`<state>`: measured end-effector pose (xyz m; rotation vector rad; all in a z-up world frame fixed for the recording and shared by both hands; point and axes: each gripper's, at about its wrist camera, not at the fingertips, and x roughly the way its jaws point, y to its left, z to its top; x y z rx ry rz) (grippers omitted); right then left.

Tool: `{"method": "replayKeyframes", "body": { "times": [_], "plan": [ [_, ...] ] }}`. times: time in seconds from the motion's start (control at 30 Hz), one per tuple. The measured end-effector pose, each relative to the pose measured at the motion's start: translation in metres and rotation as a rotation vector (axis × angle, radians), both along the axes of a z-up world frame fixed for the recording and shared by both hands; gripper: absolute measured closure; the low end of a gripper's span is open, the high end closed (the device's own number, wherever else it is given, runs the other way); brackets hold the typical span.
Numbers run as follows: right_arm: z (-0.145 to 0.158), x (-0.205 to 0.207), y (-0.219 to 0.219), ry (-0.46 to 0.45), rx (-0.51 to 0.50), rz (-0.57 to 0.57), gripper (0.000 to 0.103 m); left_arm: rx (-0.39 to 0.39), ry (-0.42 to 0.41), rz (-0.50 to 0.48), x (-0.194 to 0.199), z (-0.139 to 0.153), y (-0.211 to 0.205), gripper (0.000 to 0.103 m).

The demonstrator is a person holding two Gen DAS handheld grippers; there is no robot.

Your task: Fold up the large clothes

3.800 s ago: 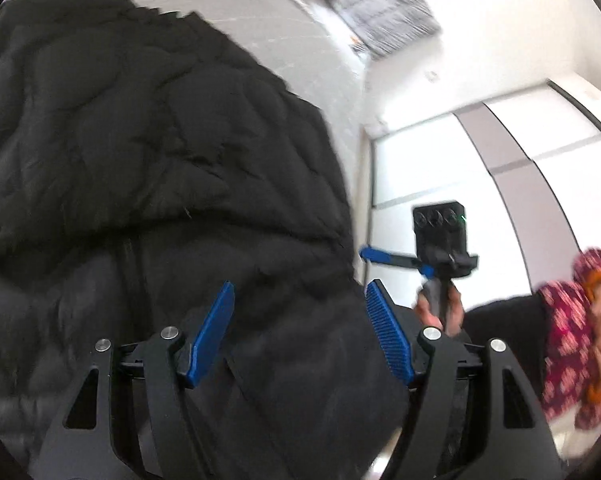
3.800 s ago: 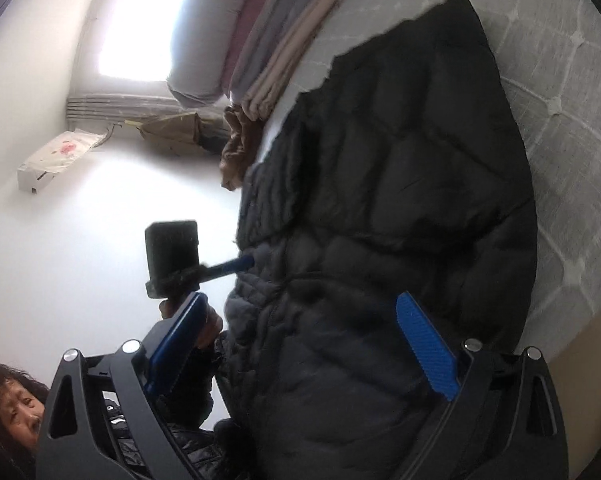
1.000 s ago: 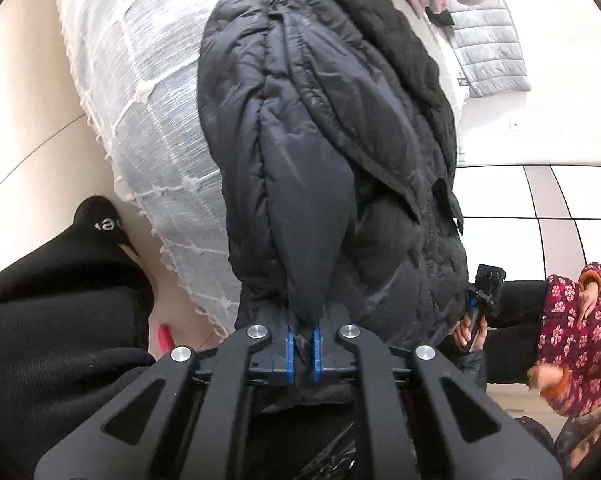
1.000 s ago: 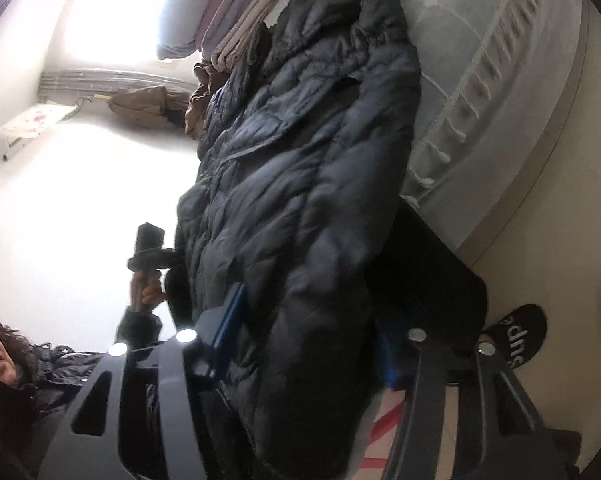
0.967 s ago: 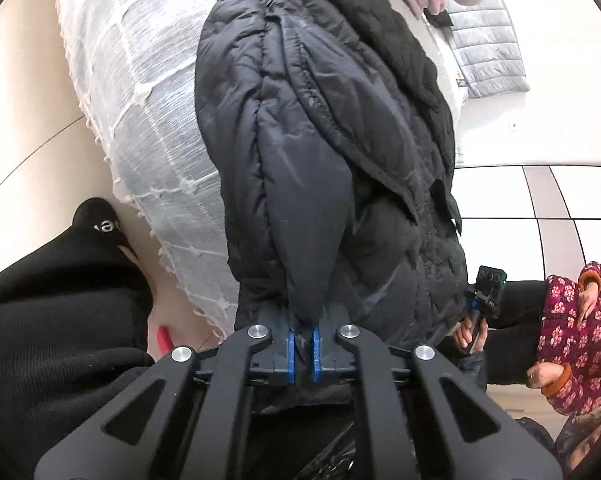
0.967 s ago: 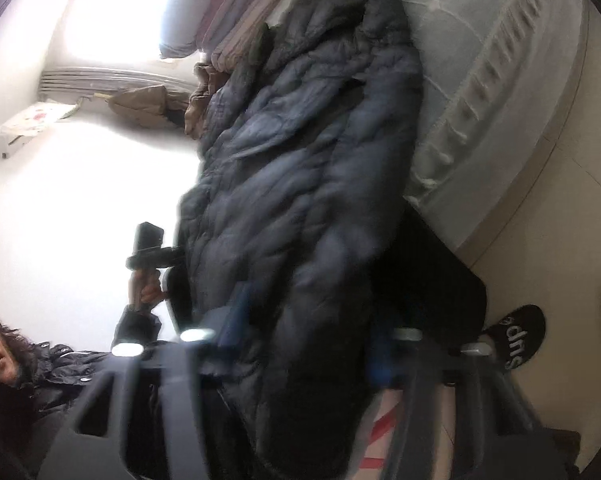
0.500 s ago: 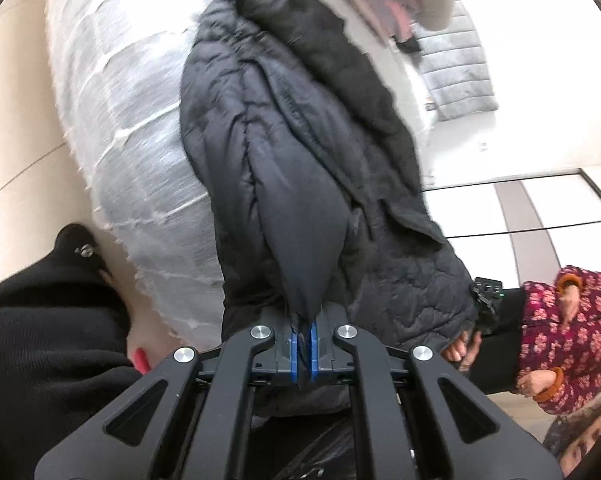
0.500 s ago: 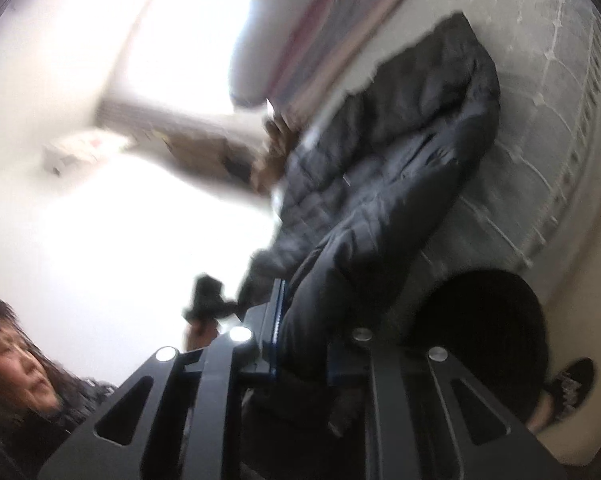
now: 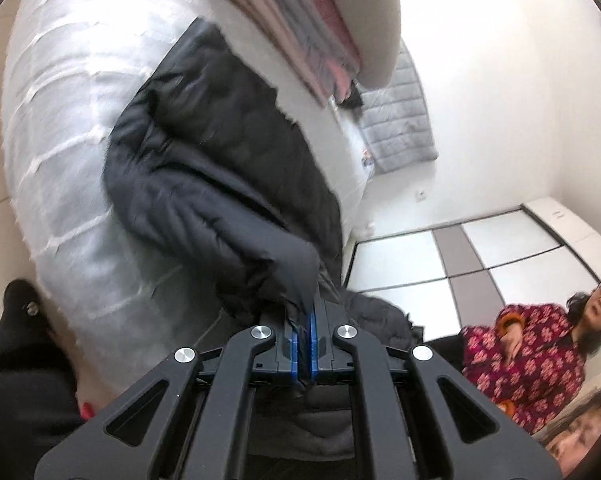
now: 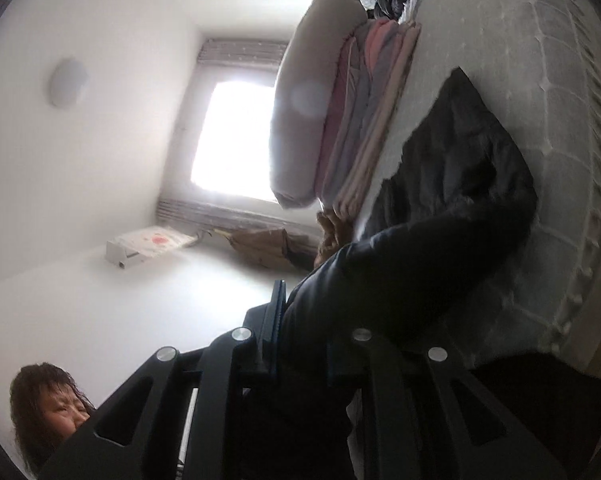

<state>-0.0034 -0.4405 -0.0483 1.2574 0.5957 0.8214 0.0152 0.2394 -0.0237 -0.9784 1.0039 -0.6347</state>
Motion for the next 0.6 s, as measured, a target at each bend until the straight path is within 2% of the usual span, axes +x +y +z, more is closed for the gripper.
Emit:
{"method": "replayKeyframes", "body": {
  "times": [0.13,0.33,0.6],
  "plan": [
    [0.006,0.031,-0.004,-0.001,0.011,-0.017,0.086,-0.037,-0.007,0.024,0.031,0.012,0.0,0.1],
    [0.015,0.092,-0.01,0.001,0.028,-0.046,0.086,-0.115,0.005,0.086,0.083,0.014,0.008,0.1],
    [-0.018,0.202,-0.007,0.124,0.028,-0.079,0.086,-0.189,0.096,0.172,0.174,-0.021,0.01,0.1]
  ]
}}
